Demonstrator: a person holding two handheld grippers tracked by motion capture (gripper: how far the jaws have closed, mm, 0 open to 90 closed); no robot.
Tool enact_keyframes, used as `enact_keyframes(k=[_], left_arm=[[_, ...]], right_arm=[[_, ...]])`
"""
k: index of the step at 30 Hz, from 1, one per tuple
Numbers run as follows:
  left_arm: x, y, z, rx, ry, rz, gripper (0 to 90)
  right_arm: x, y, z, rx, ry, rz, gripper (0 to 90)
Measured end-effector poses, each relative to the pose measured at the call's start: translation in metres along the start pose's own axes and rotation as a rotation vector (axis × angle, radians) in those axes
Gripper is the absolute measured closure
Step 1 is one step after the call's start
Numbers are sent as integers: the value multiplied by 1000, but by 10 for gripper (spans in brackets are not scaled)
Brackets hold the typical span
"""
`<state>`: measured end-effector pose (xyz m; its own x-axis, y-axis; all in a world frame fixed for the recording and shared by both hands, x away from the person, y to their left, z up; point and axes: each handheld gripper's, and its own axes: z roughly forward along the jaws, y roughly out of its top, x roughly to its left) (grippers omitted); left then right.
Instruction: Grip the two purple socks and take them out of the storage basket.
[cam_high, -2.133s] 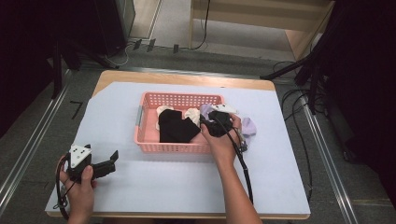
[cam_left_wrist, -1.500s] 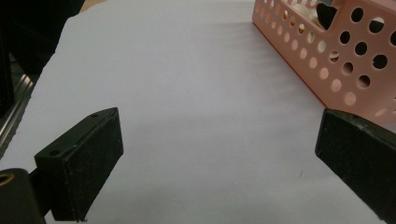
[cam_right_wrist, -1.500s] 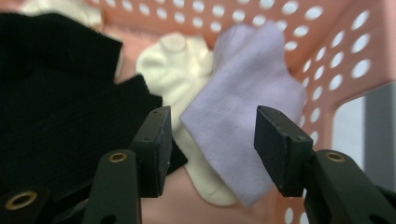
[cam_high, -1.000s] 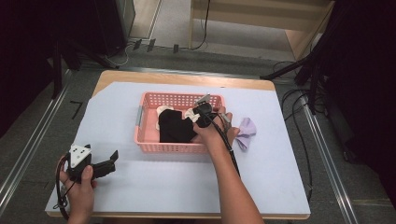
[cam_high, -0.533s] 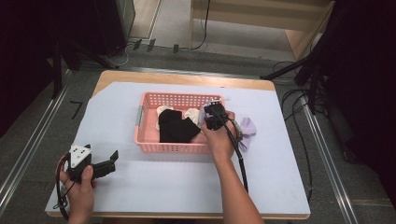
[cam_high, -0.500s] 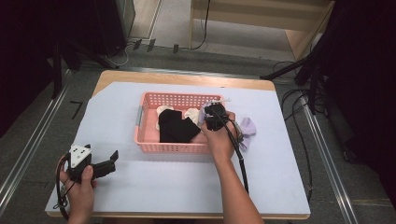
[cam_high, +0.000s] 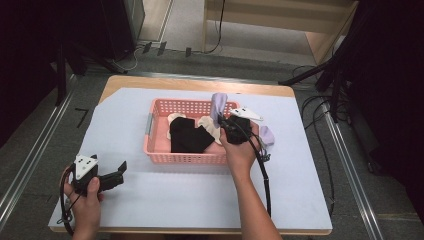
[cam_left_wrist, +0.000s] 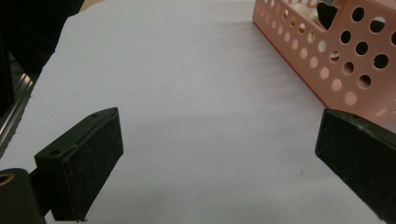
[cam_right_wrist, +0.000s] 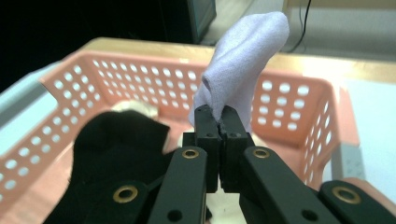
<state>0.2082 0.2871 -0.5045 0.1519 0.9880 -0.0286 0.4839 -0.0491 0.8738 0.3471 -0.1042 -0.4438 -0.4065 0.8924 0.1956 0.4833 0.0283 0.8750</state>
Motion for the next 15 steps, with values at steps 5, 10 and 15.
enact_keyframes(k=[5,10,15], left_arm=[[0,0,0,2,-2,4,17],[0,0,0,1,-2,3,17],[0,0,0,1,-2,4,17]], right_arm=[[-2,4,-9,-55,-6,-16,892],[-11,9,-24,-108,-27,-24,891],[-22,12,-38,-147,-66,-34,890]])
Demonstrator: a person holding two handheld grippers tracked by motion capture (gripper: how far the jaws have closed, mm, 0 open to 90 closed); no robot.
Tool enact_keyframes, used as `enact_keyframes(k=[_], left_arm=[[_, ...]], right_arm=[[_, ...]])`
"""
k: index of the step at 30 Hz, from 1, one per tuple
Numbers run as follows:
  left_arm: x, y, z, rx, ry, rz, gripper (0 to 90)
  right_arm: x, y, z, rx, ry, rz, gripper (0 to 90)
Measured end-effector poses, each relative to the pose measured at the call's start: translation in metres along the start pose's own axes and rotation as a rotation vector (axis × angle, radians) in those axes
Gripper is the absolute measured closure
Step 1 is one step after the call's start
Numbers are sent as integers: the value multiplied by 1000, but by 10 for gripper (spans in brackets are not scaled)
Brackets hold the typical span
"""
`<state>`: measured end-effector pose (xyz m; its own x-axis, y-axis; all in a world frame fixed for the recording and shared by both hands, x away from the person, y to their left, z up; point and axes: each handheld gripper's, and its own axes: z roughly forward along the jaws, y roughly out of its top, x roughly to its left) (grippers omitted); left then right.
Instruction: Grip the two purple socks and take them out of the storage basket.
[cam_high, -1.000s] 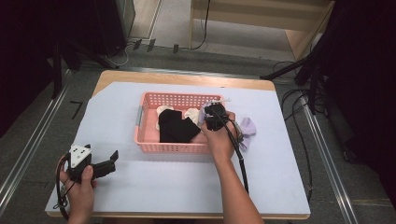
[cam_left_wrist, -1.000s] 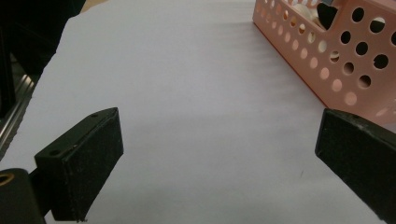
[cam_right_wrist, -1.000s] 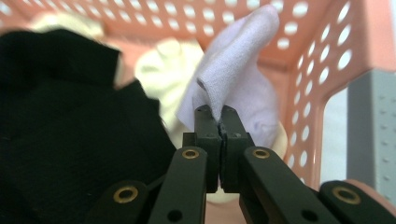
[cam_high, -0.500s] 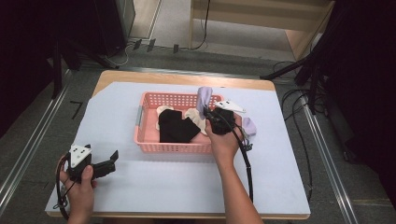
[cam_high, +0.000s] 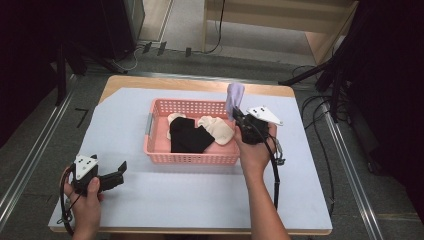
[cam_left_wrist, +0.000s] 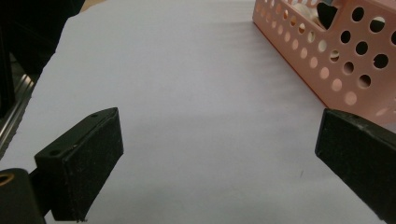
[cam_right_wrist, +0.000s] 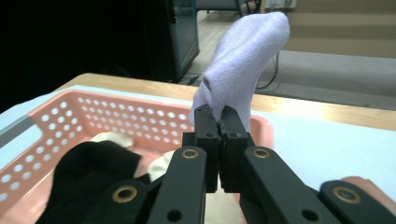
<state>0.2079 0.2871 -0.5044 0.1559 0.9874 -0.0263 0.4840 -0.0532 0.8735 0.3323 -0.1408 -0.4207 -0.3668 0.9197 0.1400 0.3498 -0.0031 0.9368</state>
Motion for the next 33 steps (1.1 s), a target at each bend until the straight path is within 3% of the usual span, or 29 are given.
enact_keyframes(k=[12,17,24,26,29,33], left_arm=[[0,0,0,-2,2,-1,17],[0,0,0,0,3,2,17],[-1,0,0,-1,3,4,17],[-1,0,0,-1,3,4,17],[-1,0,0,1,4,4,17],[-1,0,0,-2,3,1,17]], right_arm=[[-41,-13,-25,-21,-97,63,890],[-61,-33,-28,35,-145,84,889],[-76,-59,-25,108,-171,131,876],[-81,-66,-26,139,-170,182,794],[-85,-72,-29,148,-194,221,549],[-90,-73,-36,140,-228,222,427]])
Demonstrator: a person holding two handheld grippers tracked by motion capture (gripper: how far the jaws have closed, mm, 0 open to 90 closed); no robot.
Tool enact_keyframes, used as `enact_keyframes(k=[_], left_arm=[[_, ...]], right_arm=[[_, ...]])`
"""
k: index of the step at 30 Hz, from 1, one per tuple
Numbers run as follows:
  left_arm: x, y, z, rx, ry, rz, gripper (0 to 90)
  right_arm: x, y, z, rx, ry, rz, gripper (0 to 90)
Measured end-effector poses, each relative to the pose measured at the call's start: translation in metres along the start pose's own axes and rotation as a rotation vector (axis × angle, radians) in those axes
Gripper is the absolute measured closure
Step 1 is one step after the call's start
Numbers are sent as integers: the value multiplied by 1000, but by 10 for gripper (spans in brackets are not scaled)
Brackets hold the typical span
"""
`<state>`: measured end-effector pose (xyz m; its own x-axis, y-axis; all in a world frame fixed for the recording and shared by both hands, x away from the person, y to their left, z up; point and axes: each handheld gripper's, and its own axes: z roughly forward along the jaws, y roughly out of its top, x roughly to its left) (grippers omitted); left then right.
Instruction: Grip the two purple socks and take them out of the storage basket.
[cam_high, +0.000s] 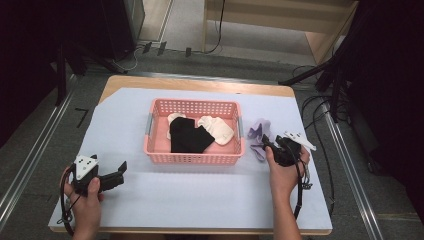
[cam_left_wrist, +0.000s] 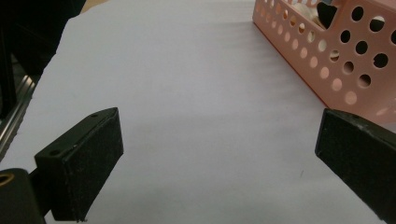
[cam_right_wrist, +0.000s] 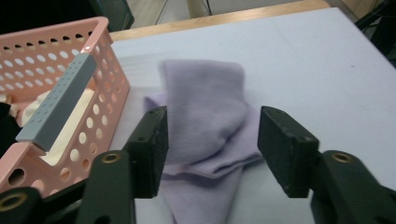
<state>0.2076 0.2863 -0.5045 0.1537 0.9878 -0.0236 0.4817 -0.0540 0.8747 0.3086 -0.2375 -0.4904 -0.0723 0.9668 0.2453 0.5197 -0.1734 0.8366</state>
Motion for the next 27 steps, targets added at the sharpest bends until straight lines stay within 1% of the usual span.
enact_keyframes(k=[5,9,10,11,12,13,15,16,19,23,27], left_arm=[[0,0,0,1,0,0,17],[0,0,0,-1,-1,-1,17],[0,0,0,-1,-1,-2,17],[0,0,0,0,-1,-2,17],[0,0,0,0,0,-2,17],[0,0,0,0,-1,-2,17],[0,0,0,0,0,-2,17],[0,0,0,-3,-1,-1,17],[1,0,0,-3,-3,-2,17],[1,0,0,-3,-2,-2,17],[1,0,0,-3,-2,-4,17]], right_arm=[[-11,-4,-13,-25,0,24,392],[-22,-11,-23,-36,2,21,368],[-28,-15,-28,-41,3,14,359],[-28,-15,-28,-41,3,14,359],[-31,-17,-31,-32,5,30,350],[-35,-18,-33,-37,12,30,338],[-43,-22,-38,-43,29,49,314],[-46,-23,-41,-44,29,57,304],[-55,-28,-47,-54,29,59,266],[-64,-33,-56,-31,28,72,210],[-71,-39,-63,-26,11,62,182]])
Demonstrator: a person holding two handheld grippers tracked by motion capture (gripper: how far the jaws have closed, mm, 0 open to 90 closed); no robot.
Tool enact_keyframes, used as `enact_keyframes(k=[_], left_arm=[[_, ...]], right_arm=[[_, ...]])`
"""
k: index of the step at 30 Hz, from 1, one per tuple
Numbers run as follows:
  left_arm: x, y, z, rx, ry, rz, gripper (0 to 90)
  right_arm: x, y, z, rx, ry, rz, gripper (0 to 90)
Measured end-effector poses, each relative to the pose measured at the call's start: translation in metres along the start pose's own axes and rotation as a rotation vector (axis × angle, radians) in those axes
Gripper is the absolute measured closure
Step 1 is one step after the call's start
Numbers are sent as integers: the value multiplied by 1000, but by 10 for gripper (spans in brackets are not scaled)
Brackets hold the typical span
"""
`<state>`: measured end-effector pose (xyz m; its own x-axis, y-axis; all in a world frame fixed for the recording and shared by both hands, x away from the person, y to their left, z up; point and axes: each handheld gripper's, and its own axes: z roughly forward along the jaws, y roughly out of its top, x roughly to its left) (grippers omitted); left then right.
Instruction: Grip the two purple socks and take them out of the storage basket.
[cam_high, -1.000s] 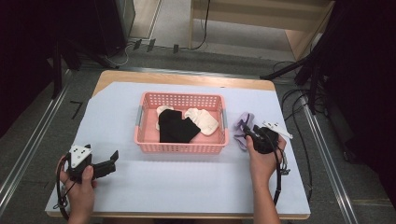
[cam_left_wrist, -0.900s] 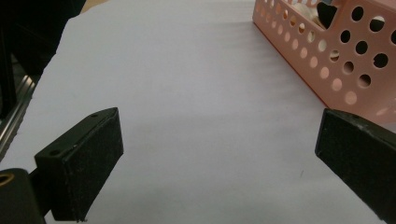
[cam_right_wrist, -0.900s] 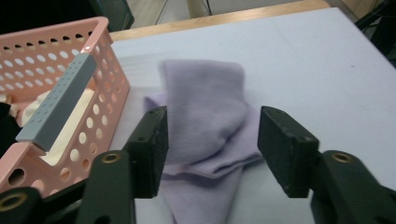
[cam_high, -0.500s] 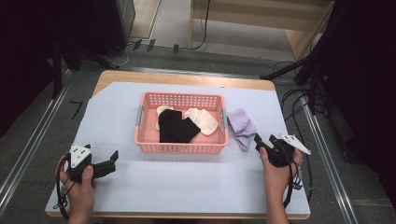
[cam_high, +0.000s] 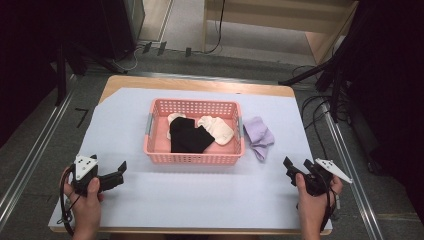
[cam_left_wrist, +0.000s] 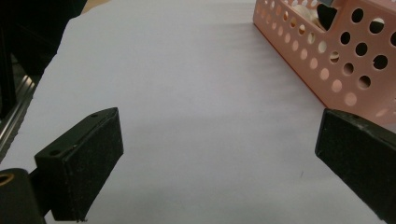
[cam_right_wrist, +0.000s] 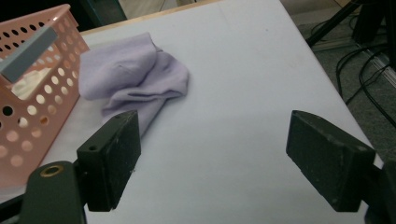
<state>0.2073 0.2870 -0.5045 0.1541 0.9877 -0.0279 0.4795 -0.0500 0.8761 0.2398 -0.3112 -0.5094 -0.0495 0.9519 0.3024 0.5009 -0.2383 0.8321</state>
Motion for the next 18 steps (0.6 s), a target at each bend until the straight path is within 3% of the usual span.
enact_keyframes(k=[18], left_arm=[[0,0,0,-1,2,2,17]], right_arm=[[-44,-20,-31,1,-111,2,192]])
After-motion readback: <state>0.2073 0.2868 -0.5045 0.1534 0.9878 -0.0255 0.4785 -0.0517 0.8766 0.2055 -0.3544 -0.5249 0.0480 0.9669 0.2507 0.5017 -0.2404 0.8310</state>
